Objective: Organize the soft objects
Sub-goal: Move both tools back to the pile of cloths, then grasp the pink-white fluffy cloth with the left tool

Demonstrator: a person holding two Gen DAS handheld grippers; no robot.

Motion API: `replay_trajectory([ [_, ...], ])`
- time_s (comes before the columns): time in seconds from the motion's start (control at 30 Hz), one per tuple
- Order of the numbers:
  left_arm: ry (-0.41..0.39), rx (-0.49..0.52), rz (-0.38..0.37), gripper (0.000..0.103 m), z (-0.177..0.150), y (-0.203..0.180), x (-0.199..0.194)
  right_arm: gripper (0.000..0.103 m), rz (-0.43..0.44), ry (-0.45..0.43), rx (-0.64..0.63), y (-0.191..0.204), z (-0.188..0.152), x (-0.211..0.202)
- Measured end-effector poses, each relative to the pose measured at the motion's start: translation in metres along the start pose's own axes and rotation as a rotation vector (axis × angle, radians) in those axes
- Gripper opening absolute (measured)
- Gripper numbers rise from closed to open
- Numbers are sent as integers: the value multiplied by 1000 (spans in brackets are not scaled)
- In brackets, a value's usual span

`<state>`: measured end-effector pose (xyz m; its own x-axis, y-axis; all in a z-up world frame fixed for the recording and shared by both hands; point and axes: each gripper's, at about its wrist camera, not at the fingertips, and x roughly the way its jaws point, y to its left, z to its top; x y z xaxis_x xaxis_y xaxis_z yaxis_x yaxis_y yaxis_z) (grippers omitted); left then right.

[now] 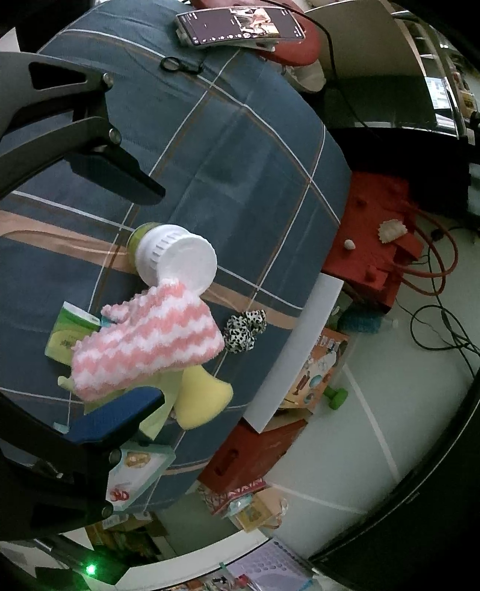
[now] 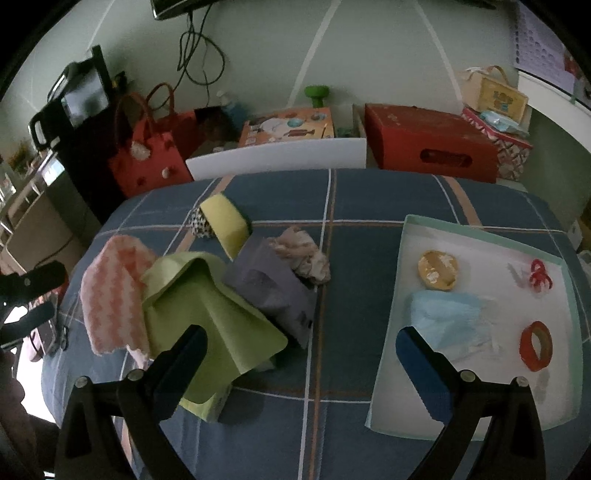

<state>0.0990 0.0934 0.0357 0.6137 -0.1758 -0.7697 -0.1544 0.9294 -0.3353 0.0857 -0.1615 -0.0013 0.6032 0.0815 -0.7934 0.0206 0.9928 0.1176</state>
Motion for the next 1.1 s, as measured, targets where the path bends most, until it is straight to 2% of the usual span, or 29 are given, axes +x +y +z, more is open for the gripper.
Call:
replay_trajectory([
  [0.33,7,11,-43,99,1,-4,12,103,-35,-9,9,2,10,-5],
  [0.5,16,41,-65,99,1,-15,16,103,-22,-20,-7,10,15,-11],
  [0.67,52,60,-41,99,-2,-20,25,103,-12,-15,-48,25,12,-13],
  [0.83,49,48,-28,99,-3,-18,24,101,-13,-15,-71,32,11,-14],
  [0.9,45,46,-27,96,-3,-17,24,101,-12,-15,-74,33,11,-14],
  [0.97,51,45,-35,85,-3,-16,25,101,-14,-13,-77,34,11,-14],
  [1.1,78,40,-53,77,-5,-17,29,101,-10,-13,-82,36,10,-14],
])
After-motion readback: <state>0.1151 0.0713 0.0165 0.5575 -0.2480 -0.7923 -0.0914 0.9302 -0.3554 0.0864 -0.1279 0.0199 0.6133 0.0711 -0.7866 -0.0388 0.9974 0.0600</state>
